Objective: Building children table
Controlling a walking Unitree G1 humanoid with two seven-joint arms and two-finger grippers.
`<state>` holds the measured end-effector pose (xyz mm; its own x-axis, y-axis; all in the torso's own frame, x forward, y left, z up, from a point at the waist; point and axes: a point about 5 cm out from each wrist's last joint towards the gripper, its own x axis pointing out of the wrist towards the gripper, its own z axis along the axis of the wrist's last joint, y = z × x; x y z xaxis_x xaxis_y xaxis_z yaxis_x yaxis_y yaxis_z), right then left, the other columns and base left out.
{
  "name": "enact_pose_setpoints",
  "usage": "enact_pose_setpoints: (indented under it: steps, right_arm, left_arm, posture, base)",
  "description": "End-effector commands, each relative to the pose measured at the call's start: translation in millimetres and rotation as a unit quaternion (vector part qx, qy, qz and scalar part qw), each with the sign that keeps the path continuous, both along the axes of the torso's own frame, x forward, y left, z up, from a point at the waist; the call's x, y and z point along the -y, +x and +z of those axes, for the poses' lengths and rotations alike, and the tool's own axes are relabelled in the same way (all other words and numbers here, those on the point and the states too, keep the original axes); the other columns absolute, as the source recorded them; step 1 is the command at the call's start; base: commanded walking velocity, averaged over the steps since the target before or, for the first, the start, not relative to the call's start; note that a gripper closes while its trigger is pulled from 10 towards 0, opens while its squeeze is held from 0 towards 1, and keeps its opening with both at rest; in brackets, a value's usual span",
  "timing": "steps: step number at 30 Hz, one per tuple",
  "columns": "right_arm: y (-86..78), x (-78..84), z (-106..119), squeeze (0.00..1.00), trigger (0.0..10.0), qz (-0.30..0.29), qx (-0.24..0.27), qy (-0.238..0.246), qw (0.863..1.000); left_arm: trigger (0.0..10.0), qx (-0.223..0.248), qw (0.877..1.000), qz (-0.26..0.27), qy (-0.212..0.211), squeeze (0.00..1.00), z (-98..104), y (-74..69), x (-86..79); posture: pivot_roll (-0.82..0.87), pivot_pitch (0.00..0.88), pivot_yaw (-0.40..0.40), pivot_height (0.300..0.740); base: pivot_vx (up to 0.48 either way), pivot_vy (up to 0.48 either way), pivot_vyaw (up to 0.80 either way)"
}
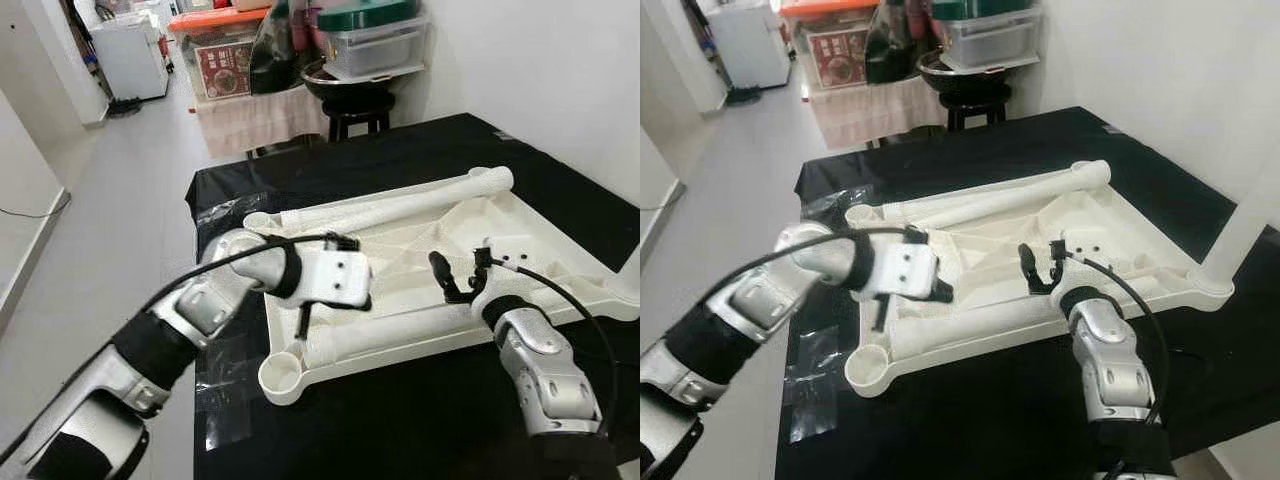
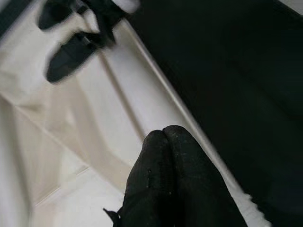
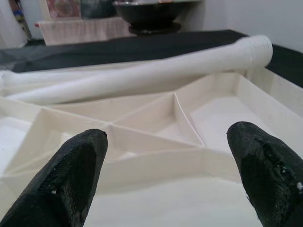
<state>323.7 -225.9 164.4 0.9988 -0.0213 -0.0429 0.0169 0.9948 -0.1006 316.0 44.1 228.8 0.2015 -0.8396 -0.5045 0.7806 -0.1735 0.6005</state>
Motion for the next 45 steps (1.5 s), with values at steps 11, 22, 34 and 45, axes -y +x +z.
enact_pose_setpoints:
  steps: [11,22,34,45]
  right_arm:
    - [4.7,-14.3,-5.0,0.00,10.0,0.013,-0.021,-0.014,1.000]
    - [5.0,-23.6,-11.0,0.00,10.0,0.029,-0.037,-0.025,0.999]
    - [4.3,-25.4,-12.1,0.00,10.0,0.028,-0.041,-0.026,0.998]
    - [4.8,-26.5,-13.3,0.00,10.0,0.026,-0.042,-0.027,0.998]
  left_arm:
    - [10.0,-0.076,0.995,0.024,0.059,1.00,-24.3,18.3,18.5]
    - [10.0,-0.114,0.982,0.023,0.152,0.82,-38.8,26.3,28.9]
    - [10.0,-0.104,0.966,0.068,0.226,0.00,-52.4,35.4,32.0]
    - [0.0,-0.117,0.960,0.069,0.246,0.00,-55.8,36.2,28.0]
  posture:
    - [-0.17,0.025,0.107,0.740]
    - [-0.17,0.028,0.109,0.740]
    - [-0.18,0.030,0.117,0.740]
    - [-0.17,0.029,0.117,0.740]
  base:
    - [0.000,0.000,0.00]
    - [0.000,0.000,0.00]
    - [0.000,0.000,0.00]
    - [0.000,0.000,0.00]
